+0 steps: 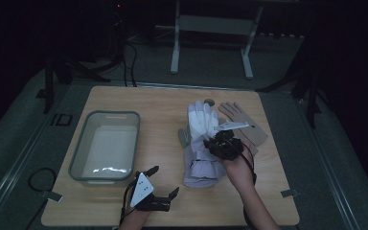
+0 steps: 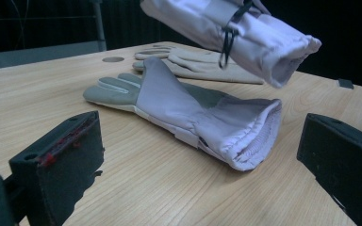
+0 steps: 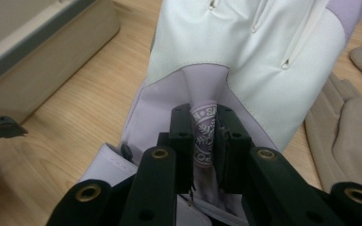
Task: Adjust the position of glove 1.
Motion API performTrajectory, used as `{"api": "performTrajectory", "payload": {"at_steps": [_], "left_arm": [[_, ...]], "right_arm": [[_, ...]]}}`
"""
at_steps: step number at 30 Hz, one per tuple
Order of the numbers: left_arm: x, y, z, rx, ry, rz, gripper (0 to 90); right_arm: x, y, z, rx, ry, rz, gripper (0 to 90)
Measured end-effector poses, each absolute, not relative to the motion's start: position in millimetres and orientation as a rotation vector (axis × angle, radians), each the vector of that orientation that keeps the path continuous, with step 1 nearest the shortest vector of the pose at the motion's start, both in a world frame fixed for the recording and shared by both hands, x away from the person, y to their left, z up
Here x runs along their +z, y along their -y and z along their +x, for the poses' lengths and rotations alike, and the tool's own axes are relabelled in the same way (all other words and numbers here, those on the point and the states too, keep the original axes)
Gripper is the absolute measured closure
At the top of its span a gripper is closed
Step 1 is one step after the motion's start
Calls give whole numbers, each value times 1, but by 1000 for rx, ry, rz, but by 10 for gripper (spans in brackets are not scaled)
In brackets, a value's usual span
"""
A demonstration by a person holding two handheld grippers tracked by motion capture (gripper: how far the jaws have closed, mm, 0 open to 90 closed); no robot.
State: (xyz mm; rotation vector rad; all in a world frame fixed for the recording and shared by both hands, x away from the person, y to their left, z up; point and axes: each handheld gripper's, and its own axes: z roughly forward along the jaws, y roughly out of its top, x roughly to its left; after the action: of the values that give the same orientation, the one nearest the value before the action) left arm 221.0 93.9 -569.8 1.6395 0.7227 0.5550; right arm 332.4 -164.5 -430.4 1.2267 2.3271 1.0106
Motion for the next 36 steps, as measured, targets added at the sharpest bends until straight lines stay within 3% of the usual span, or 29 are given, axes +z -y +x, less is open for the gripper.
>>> {"api": "performTrajectory", "payload": {"at_steps": [21, 31, 36], "left_arm": [[-570, -94, 221, 552, -723, 1641, 12], [-570, -94, 223, 538, -733, 1641, 12], [-569, -95, 225, 523, -752, 1640, 12]], "right_arm": [[-491, 141, 353, 854, -2402, 1309, 782], [-504, 139, 354, 860, -2425, 1312, 765], [-503, 141, 354, 885, -2416, 1298, 677]]}}
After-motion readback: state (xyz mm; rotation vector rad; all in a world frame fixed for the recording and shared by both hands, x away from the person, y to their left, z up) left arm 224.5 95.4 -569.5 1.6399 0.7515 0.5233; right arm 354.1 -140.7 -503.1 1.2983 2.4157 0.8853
